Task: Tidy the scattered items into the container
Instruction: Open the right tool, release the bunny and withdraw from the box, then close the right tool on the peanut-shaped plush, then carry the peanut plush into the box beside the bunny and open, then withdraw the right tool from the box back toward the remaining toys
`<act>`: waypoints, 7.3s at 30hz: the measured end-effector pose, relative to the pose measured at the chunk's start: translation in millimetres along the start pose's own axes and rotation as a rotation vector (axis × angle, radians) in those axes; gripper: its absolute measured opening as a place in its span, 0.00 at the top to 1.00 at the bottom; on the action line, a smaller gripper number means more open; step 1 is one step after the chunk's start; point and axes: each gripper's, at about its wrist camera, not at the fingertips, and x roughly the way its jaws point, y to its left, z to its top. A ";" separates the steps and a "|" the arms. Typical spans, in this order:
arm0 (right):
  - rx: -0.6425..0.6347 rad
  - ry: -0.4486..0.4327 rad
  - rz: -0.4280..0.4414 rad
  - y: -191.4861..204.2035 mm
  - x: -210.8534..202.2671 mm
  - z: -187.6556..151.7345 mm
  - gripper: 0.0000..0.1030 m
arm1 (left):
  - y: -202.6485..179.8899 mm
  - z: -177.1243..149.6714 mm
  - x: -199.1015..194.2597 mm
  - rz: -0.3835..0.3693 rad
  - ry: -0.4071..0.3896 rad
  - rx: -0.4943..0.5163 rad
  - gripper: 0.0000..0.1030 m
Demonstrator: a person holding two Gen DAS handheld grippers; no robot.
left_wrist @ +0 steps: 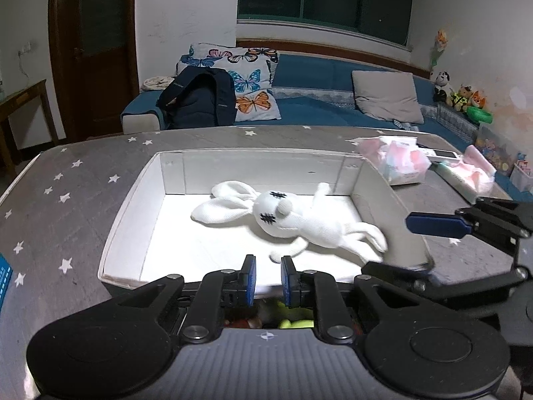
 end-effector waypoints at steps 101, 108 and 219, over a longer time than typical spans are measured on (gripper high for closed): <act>0.182 0.050 -0.035 -33.2 40.6 33.8 0.65 | -1.7 70.3 65.2 -0.443 0.087 -0.336 0.70; 0.153 0.161 -0.034 -41.5 82.7 41.9 0.65 | 10.3 74.7 107.0 -0.427 0.154 -0.369 0.70; 0.329 -0.003 -0.159 35.5 -63.4 -81.2 0.00 | -36.7 -83.8 -67.9 -0.016 -0.005 -0.117 0.68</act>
